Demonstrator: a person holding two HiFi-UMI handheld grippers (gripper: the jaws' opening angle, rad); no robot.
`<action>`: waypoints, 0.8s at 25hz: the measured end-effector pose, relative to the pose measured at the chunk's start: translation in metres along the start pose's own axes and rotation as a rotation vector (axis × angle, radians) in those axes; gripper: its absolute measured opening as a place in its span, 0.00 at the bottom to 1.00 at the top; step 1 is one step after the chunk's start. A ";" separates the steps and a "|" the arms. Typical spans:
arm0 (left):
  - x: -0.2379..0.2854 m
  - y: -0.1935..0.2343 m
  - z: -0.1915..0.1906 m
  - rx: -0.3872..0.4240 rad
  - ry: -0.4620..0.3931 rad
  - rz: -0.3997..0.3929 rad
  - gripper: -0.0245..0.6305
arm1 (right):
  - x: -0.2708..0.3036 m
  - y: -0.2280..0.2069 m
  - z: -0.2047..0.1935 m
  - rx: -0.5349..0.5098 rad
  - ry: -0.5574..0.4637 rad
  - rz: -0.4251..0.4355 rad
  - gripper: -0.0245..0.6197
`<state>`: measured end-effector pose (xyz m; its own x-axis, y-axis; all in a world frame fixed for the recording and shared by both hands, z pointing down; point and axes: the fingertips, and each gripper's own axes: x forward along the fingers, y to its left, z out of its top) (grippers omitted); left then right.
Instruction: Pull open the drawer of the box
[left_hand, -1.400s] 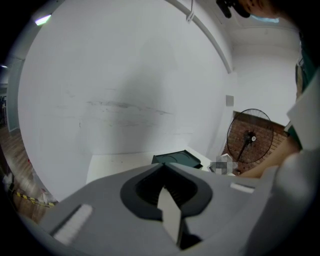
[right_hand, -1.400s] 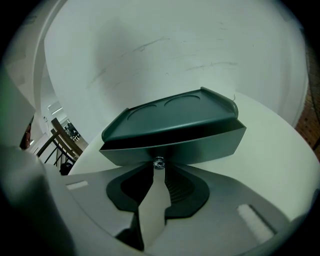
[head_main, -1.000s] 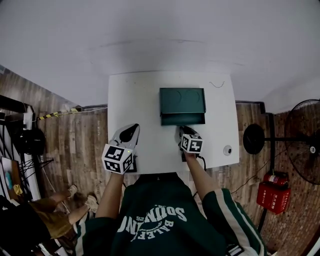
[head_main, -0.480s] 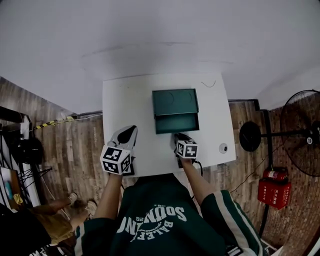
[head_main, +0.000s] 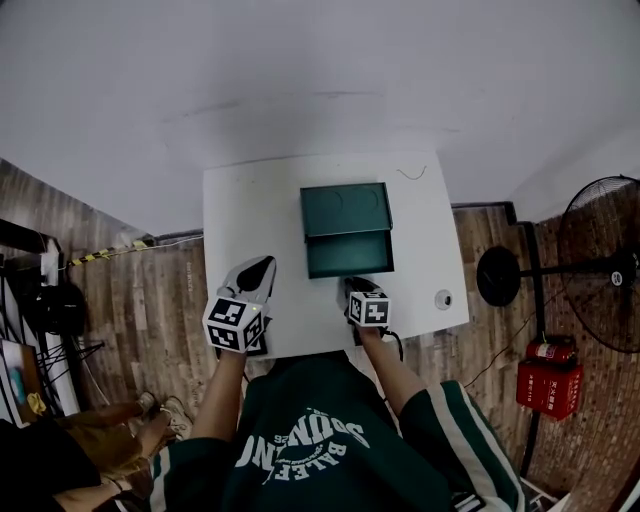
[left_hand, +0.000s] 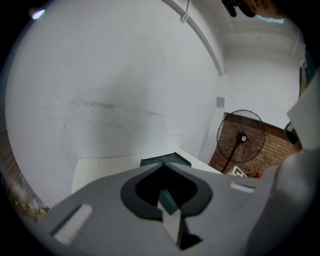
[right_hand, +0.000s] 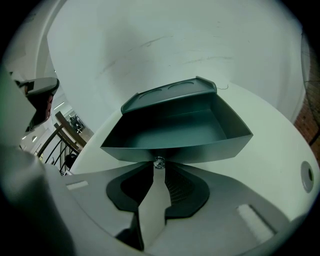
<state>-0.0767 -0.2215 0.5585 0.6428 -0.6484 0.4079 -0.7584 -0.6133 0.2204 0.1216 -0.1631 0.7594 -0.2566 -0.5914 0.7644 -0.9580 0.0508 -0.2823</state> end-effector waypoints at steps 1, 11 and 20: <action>0.000 0.000 0.000 0.000 0.000 0.001 0.12 | 0.000 0.000 -0.001 0.005 -0.002 -0.001 0.15; 0.000 0.006 0.005 0.001 -0.009 0.008 0.12 | -0.014 0.003 -0.013 0.020 -0.019 0.012 0.16; 0.006 0.012 0.026 0.022 -0.055 0.016 0.12 | -0.057 0.026 0.062 -0.155 -0.239 0.025 0.04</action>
<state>-0.0792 -0.2444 0.5410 0.6363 -0.6815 0.3615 -0.7663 -0.6123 0.1945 0.1194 -0.1778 0.6722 -0.2602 -0.7605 0.5950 -0.9647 0.1790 -0.1932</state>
